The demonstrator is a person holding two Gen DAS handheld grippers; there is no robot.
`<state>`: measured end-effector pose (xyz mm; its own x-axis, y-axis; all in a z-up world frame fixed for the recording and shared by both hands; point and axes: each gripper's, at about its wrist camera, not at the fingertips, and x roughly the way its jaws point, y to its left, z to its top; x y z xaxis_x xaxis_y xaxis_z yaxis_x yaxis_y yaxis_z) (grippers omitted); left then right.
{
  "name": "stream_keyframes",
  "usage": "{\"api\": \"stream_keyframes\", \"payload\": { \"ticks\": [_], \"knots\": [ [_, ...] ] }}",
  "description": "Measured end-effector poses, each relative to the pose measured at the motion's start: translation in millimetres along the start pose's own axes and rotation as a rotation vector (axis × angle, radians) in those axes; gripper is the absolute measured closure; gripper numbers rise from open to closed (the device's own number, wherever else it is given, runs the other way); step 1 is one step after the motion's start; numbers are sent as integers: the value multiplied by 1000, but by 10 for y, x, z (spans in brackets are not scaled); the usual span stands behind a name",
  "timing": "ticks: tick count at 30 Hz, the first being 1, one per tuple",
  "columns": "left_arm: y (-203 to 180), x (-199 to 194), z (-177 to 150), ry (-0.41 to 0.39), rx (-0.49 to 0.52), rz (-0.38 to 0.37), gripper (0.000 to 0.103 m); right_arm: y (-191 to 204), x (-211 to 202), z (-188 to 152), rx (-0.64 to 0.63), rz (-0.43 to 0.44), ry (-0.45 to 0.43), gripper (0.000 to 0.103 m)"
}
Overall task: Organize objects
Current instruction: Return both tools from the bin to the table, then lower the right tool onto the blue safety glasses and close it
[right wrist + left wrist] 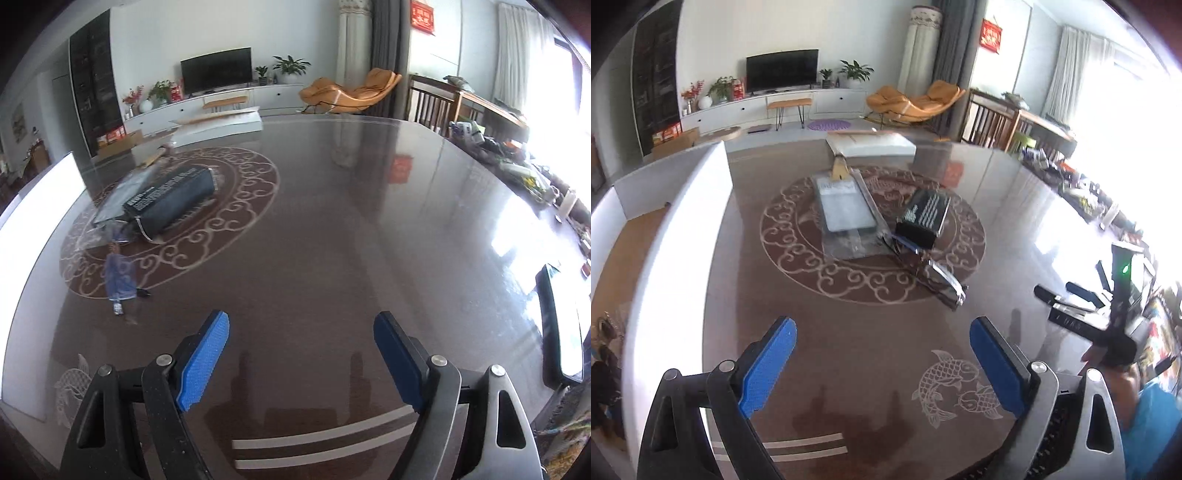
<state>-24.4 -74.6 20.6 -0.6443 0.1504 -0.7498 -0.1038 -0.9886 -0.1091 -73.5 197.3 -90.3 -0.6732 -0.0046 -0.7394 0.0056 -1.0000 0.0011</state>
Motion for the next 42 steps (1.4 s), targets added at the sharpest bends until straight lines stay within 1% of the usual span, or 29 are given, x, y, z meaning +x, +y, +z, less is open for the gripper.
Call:
{"api": "stream_keyframes", "payload": {
  "ticks": [1, 3, 5, 7, 10, 14, 18, 20, 22, 25, 27, 33, 42],
  "knots": [
    [-54, 150, -69, 29, 16, 15, 7, -10, 58, 4, 20, 10, 7, 22],
    [-115, 322, -149, 62, 26, 24, 7, -41, 64, 9, 35, 28, 4, 22],
    [-110, 452, -213, 84, 21, 29, 7, -53, 35, 10, 24, 31, 5, 21],
    [-99, 527, -257, 95, 12, 37, 7, -62, 108, 4, 24, 50, 22, 21],
    [-15, 649, -276, 111, 6, 56, 7, -26, 184, -47, 27, 72, 42, 22],
    [139, 784, -292, 144, -23, 75, 7, 22, 231, -69, 11, 62, 50, 22],
    [241, 798, -281, 135, -40, 87, 7, 41, 258, -101, 5, 53, 56, 21],
    [254, 818, -254, 138, -29, 100, 7, 55, 256, -108, -4, 44, 55, 21],
    [251, 863, -234, 146, -4, 129, 7, 83, 257, -117, -20, 30, 54, 21],
    [272, 900, -206, 150, 1, 138, 3, 123, 254, -136, -41, 18, 53, 21],
    [291, 923, -190, 153, -3, 142, 0, 132, 250, -142, -43, 25, 53, 17],
    [324, 944, -157, 136, -5, 143, 0, 160, 269, -152, -56, 33, 51, 9],
    [393, 1009, -59, 136, -5, 144, 0, 163, 286, -160, -57, 37, 61, 1]
  ]
}}
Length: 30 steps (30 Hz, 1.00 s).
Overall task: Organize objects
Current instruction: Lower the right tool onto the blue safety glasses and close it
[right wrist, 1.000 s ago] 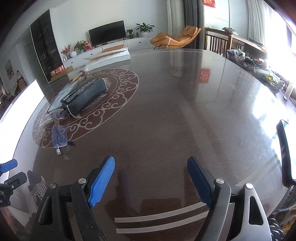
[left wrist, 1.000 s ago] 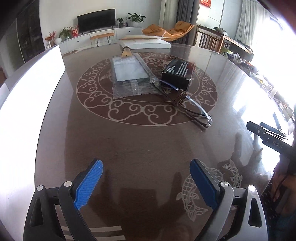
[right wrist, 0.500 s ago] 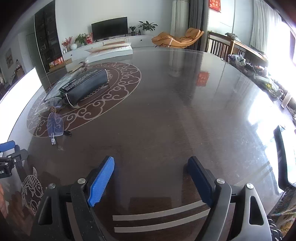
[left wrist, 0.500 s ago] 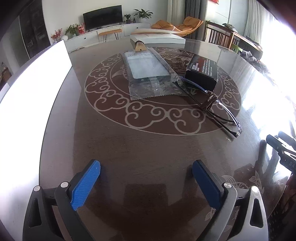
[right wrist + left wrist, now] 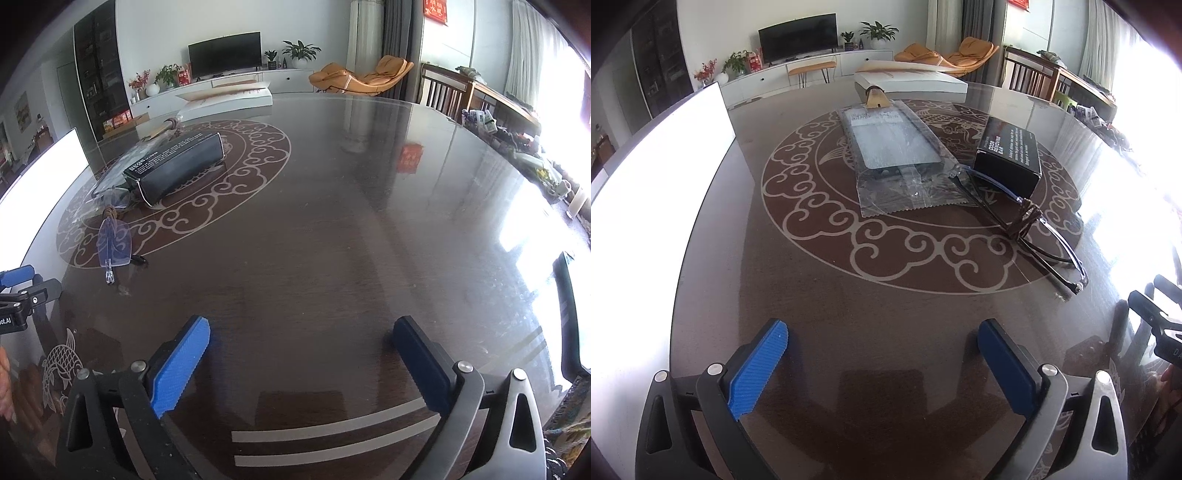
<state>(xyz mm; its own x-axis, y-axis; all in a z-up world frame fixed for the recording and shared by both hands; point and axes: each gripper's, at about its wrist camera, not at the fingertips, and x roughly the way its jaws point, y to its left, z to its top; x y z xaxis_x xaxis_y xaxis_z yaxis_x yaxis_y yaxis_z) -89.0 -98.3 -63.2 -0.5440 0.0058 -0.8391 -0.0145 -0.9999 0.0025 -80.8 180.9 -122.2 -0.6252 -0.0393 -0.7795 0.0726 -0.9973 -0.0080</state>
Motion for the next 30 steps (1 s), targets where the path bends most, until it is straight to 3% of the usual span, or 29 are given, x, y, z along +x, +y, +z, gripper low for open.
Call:
{"api": "stream_keyframes", "payload": {
  "ticks": [8, 12, 16, 18, 19, 21, 23, 25, 27, 30],
  "knots": [
    [52, 37, 34, -15, -11, 4, 0, 0, -17, -14, 0, 18, 16, 0],
    [50, 38, 28, -19, -14, 5, 0, 145, -146, 93, 20, 161, 11, 0],
    [50, 41, 28, -19, -14, 5, 0, 614, -161, 441, -97, 245, -13, 0],
    [49, 41, 28, -19, -14, 5, 0, 893, 5, 637, -169, 299, 40, 2],
    [49, 41, 28, -19, -14, 5, 0, 1022, 108, 706, -208, 311, 71, 5],
    [49, 41, 28, -19, -14, 5, 0, 1263, 294, 775, -291, 317, 127, 37],
    [49, 40, 27, -19, -14, 5, 0, 1417, 437, 773, -349, 323, 169, 54],
    [49, 40, 30, -19, -14, 6, 0, 1504, 459, 758, -389, 302, 144, 59],
    [49, 42, 28, -19, -14, 6, 0, 1498, 426, 678, -389, 306, 137, 71],
    [49, 42, 28, -19, -14, 6, 0, 1432, 294, 482, -393, 296, 125, 73]
  ]
}}
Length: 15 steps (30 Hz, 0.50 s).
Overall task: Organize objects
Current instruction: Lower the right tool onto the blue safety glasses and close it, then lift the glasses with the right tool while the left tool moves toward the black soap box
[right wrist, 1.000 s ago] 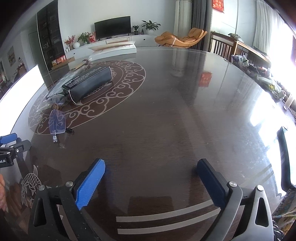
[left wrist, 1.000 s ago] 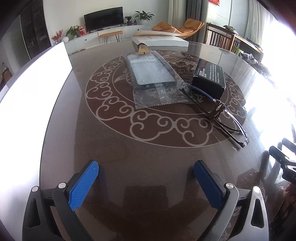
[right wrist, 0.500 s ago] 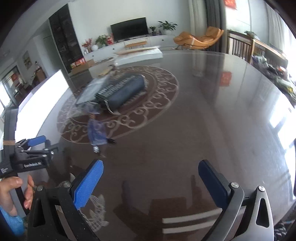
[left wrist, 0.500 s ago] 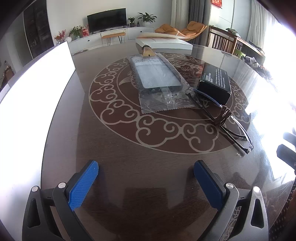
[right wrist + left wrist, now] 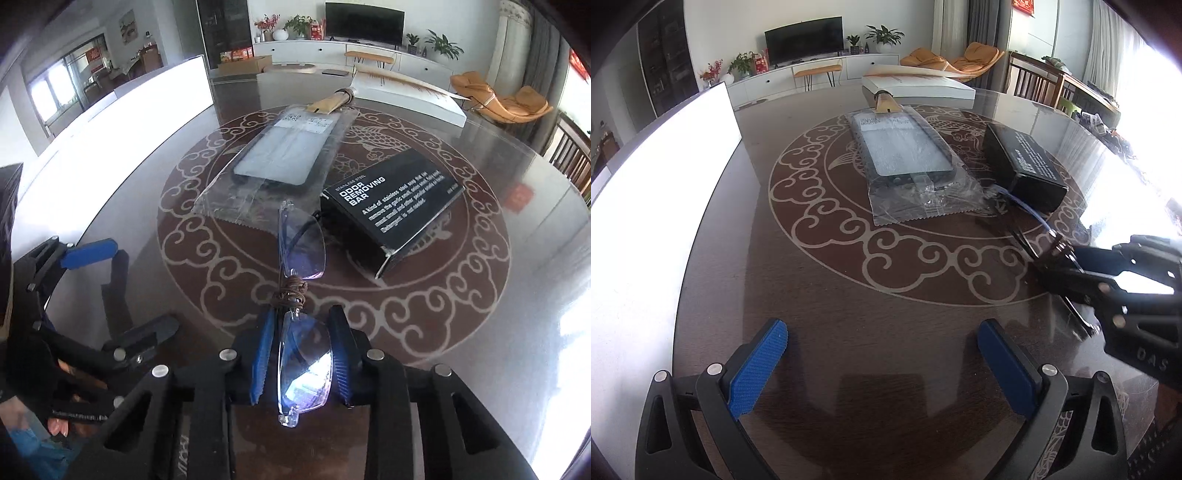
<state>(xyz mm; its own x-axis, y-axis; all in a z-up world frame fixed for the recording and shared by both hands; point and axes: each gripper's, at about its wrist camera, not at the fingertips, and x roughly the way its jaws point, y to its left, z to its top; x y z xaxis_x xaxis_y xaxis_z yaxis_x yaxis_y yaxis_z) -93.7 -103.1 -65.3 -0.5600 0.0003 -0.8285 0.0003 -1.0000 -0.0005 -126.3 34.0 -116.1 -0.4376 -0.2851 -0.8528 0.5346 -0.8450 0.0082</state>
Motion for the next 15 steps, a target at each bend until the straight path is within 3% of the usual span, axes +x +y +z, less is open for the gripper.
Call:
{"api": "stream_keyframes", "payload": {
  "ticks": [4, 8, 11, 15],
  "knots": [
    [0, 1, 0, 0, 0, 1, 0, -138, -264, -364, 56, -57, -12, 73],
    [6, 2, 2, 0, -1, 0, 0, -542, -469, -703, 207, -171, -32, 73],
    [7, 3, 2, 0, 0, 0, 0, -950, -531, -809, 330, -237, -51, 73],
    [7, 3, 2, 0, -1, 1, 0, -1324, -528, -828, 400, -317, -78, 73]
  ]
}}
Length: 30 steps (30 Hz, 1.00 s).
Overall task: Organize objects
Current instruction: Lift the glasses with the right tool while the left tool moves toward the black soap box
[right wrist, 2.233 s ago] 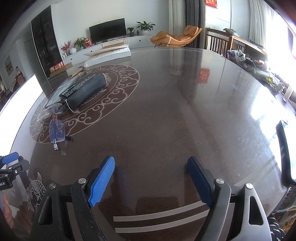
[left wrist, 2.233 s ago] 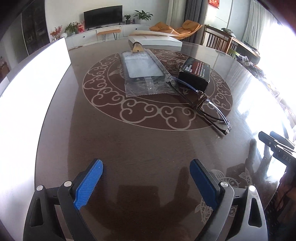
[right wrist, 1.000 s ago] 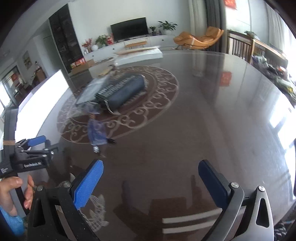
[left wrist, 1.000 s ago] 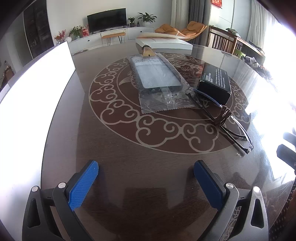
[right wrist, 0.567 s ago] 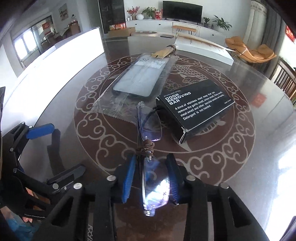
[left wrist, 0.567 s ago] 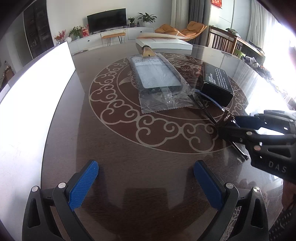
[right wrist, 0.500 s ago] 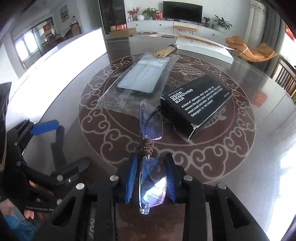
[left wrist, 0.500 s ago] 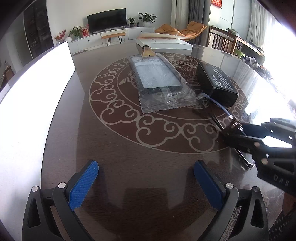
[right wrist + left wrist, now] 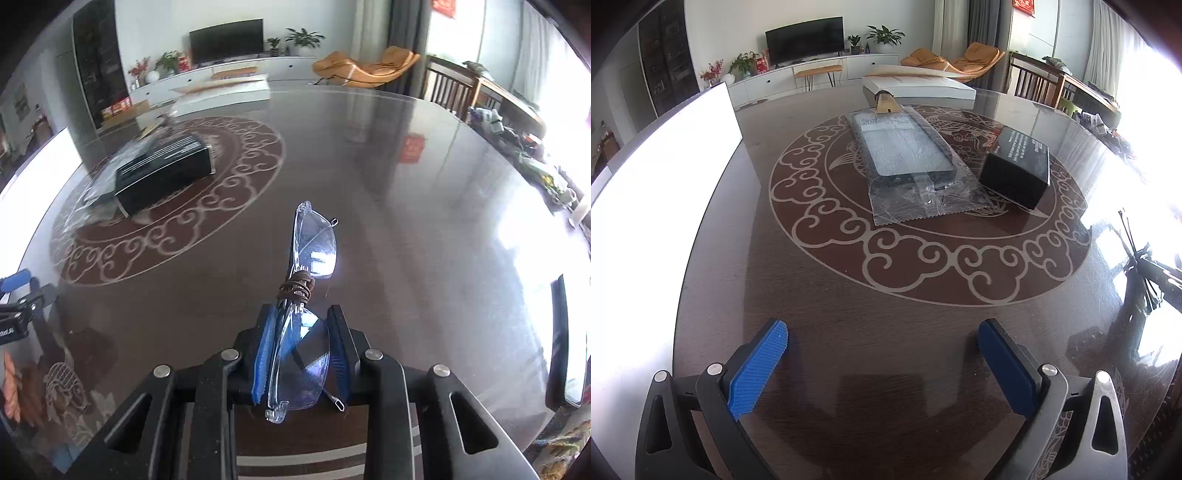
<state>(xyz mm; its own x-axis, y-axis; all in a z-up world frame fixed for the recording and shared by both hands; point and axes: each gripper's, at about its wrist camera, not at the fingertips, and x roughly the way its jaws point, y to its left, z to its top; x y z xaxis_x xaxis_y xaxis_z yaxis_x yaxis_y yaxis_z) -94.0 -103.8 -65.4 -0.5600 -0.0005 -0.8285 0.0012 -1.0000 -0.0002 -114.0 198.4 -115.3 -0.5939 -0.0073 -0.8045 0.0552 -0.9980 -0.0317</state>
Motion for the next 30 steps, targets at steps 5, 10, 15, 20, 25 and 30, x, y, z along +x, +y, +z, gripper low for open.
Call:
{"api": "stream_keyframes", "payload": {
  "ticks": [5, 10, 15, 20, 25, 30],
  "knots": [
    [0, 0, -1, 0, 0, 0, 0, -152, 33, 24, 35, -22, -23, 65],
    [0, 0, -1, 0, 0, 0, 0, -224, 7, 19, 54, -28, -30, 54],
    [-1, 1, -1, 0, 1, 0, 0, -187, 22, 22, 40, -21, -28, 41],
    [-81, -28, 69, 33, -29, -59, 0, -161, 26, 11, 36, -16, -28, 36],
    [-550, -138, 606, 9, -3, -205, 0, -170, 32, 10, 40, -15, -28, 35],
    [-1087, -155, 1548, -104, 141, -188, 0, -159, 35, 11, 38, -16, -30, 34]
  ]
}}
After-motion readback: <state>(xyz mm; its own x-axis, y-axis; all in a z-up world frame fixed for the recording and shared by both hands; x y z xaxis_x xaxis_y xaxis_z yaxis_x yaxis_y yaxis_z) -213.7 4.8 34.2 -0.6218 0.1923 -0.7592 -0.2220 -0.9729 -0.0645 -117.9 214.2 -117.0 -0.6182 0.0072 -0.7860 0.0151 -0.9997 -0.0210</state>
